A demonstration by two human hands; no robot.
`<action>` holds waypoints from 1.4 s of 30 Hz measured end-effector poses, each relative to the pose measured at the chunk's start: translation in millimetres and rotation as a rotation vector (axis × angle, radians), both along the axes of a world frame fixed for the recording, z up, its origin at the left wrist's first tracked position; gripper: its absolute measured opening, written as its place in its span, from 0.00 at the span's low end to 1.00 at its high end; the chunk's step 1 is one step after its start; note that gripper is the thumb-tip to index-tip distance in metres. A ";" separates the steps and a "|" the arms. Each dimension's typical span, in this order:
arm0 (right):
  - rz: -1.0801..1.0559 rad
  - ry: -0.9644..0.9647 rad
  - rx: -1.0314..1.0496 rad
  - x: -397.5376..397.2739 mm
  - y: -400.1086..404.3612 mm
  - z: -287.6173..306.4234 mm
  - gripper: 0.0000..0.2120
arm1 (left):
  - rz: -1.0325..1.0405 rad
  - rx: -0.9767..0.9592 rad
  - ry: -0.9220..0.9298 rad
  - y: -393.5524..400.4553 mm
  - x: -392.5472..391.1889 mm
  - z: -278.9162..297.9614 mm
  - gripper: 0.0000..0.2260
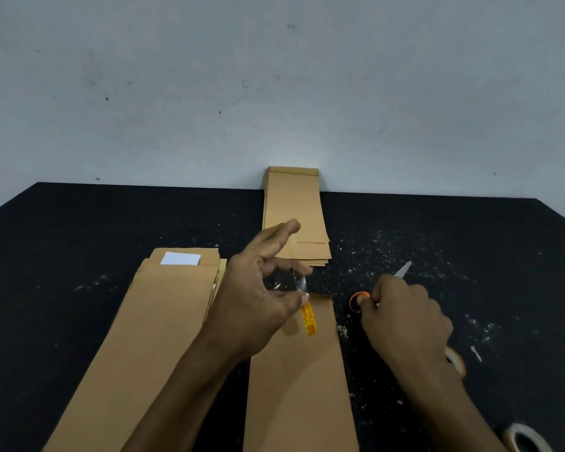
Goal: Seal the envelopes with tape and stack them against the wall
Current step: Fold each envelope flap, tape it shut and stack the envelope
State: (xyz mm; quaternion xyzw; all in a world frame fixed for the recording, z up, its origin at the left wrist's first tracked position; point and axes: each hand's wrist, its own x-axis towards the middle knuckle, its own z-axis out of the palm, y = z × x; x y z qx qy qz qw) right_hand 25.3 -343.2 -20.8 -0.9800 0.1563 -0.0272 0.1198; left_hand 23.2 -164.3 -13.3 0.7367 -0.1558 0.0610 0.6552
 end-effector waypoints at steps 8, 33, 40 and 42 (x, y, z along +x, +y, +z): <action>-0.011 0.183 0.091 4.6 -12.1 25.6 0.19 | -0.029 0.035 0.013 1.3 -2.8 -1.0 0.39; 0.505 0.158 1.355 -9.2 -29.6 4.8 0.24 | -0.042 0.159 -0.018 49.5 -1.1 36.7 0.40; 0.712 0.425 1.313 -9.8 -29.6 3.5 0.28 | -0.159 0.300 0.093 77.9 3.1 46.4 0.40; 0.732 0.434 1.330 -9.7 -28.5 2.5 0.28 | -0.198 0.331 0.125 80.8 3.9 47.5 0.40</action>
